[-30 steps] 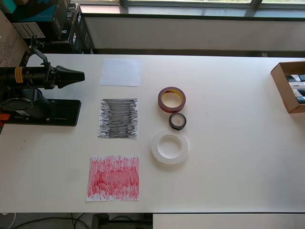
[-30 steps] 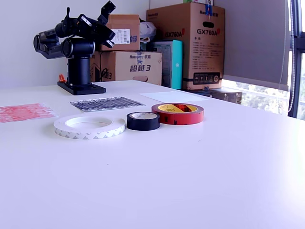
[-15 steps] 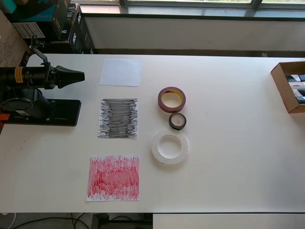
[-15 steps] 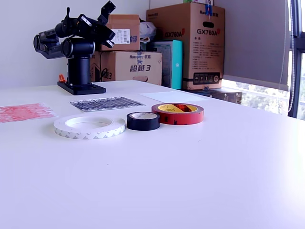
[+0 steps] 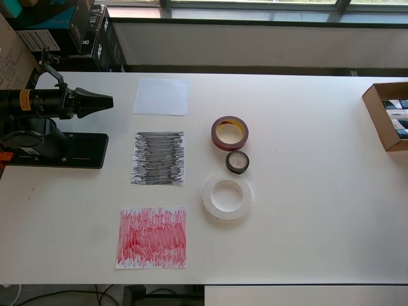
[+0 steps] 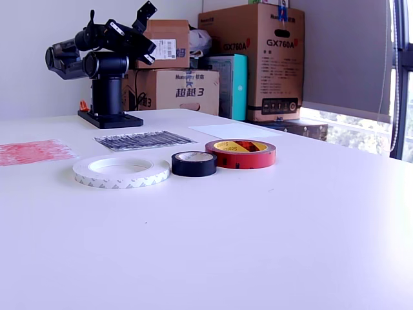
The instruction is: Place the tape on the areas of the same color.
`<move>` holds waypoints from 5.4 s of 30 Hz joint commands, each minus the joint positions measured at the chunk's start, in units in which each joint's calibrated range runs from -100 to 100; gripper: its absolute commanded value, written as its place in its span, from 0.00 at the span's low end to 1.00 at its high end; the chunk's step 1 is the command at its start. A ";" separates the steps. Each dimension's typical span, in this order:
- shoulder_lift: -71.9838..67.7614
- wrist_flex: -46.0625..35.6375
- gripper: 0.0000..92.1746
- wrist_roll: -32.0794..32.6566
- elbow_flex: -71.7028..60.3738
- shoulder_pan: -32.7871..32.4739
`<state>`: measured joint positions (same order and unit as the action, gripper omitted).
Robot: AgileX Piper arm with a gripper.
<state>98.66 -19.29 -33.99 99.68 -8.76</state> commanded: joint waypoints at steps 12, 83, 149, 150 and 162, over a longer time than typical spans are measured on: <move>-44.31 -1.12 0.00 0.19 -37.66 0.23; -136.92 -36.75 0.21 54.05 -90.55 7.88; -143.56 -33.28 0.75 51.76 -90.73 8.91; -143.85 -33.28 0.74 51.76 -90.73 8.83; -144.87 -33.19 0.02 51.43 -90.82 9.22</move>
<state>-45.89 -52.52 17.87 9.43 0.50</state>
